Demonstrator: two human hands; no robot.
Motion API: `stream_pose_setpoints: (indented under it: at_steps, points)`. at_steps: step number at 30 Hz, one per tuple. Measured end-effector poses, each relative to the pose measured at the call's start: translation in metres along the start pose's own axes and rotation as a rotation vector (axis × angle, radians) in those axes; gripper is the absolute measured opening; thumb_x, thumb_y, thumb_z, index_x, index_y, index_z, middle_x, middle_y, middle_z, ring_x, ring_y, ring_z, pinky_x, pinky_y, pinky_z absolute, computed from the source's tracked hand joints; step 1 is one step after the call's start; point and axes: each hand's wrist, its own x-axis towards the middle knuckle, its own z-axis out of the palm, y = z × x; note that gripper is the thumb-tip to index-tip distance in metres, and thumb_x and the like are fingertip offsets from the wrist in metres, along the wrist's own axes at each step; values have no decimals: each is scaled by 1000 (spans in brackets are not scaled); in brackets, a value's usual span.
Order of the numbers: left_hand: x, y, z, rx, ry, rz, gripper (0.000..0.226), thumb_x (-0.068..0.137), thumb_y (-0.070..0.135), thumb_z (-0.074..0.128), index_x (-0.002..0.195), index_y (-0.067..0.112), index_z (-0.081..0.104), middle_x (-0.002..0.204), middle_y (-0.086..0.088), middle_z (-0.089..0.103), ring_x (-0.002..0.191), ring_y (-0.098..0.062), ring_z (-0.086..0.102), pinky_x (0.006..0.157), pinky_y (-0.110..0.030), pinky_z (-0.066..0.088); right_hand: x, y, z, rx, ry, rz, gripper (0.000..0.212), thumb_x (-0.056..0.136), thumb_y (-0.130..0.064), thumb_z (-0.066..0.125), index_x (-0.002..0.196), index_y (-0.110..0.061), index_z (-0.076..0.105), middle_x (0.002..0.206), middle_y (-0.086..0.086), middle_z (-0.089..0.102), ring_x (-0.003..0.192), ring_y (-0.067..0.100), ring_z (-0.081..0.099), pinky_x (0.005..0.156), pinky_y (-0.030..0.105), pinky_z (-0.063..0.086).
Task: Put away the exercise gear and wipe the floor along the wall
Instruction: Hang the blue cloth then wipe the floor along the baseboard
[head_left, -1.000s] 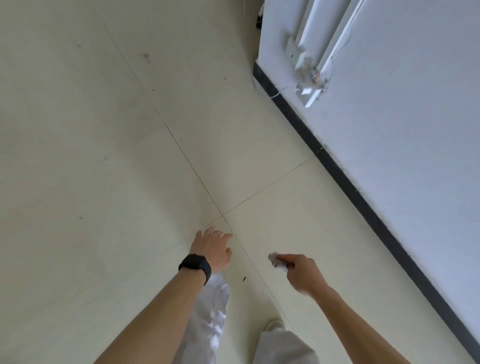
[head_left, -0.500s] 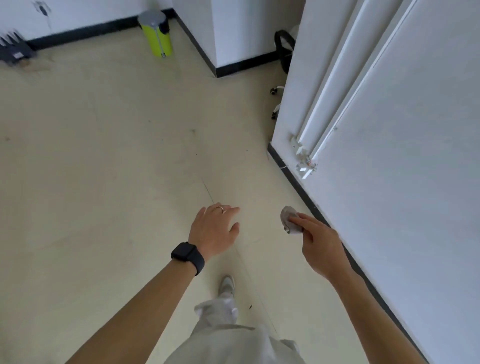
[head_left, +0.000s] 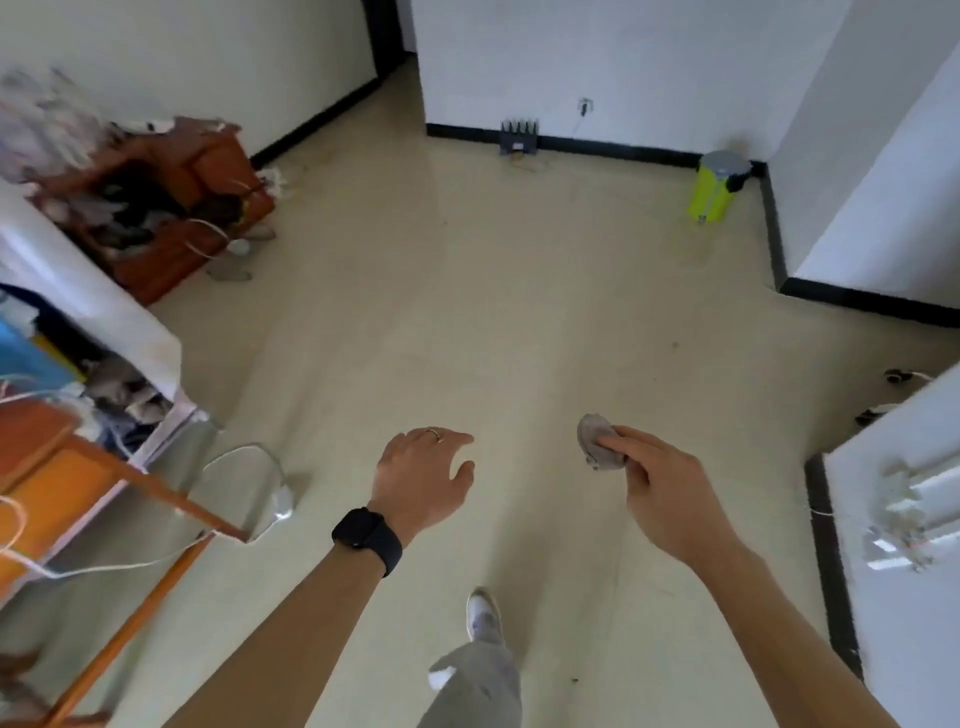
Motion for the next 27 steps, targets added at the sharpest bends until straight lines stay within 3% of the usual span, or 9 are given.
stream_pose_setpoints:
  at_steps: [4, 8, 12, 17, 22, 24, 27]
  points:
    - [-112, -96, -33, -28, 72, -309, 43, 99, 43, 45, 141, 39, 49, 141, 14, 55, 134, -13, 44, 111, -28, 30, 9, -107, 67, 91, -203, -221, 52, 87, 14, 51, 119, -20, 73, 130, -7, 66, 115, 19, 65, 100, 34, 50]
    - [-245, -190, -55, -59, 160, -609, 43, 99, 45, 45, 140, 38, 50, 143, 13, 54, 134, -13, 45, 112, -30, 29, -13, -237, 148, 102, -443, -440, 51, 86, 14, 51, 118, -18, 73, 130, -8, 66, 116, 19, 64, 96, 24, 46]
    - [-387, -271, -63, -90, 239, -891, 43, 97, 47, 45, 139, 39, 51, 140, 12, 57, 131, -15, 47, 110, -32, 30, -72, -371, 235, 93, -656, -707, 56, 85, 13, 48, 121, -22, 71, 133, -13, 64, 117, 16, 62, 89, 13, 40]
    - [-573, -356, -56, -129, 323, -1186, 42, 97, 47, 46, 137, 37, 53, 138, 11, 58, 129, -16, 50, 109, -33, 33, -186, -524, 347, 127, -845, -968, 50, 87, 11, 48, 118, -19, 73, 133, -7, 65, 122, 20, 61, 100, 24, 45]
    - [-738, -417, -52, -148, 401, -1451, 41, 97, 47, 46, 136, 37, 54, 137, 12, 59, 128, -15, 51, 108, -32, 33, -311, -659, 425, 203, -985, -1158, 48, 81, 18, 52, 109, -12, 77, 122, 0, 71, 111, 11, 59, 88, -7, 29]
    - [-792, -434, -51, -161, 427, -1539, 41, 97, 46, 46, 136, 38, 55, 139, 12, 58, 130, -15, 50, 109, -32, 31, -352, -702, 449, 229, -1029, -1221, 47, 80, 21, 53, 108, -9, 77, 119, 2, 72, 117, 9, 51, 88, -11, 24]
    - [-861, -460, -46, -181, 449, -1657, 42, 97, 46, 46, 137, 38, 54, 141, 12, 57, 132, -15, 48, 108, -33, 32, -403, -758, 491, 245, -1104, -1284, 46, 81, 20, 54, 107, -10, 78, 117, 3, 73, 110, 10, 59, 90, -11, 25]
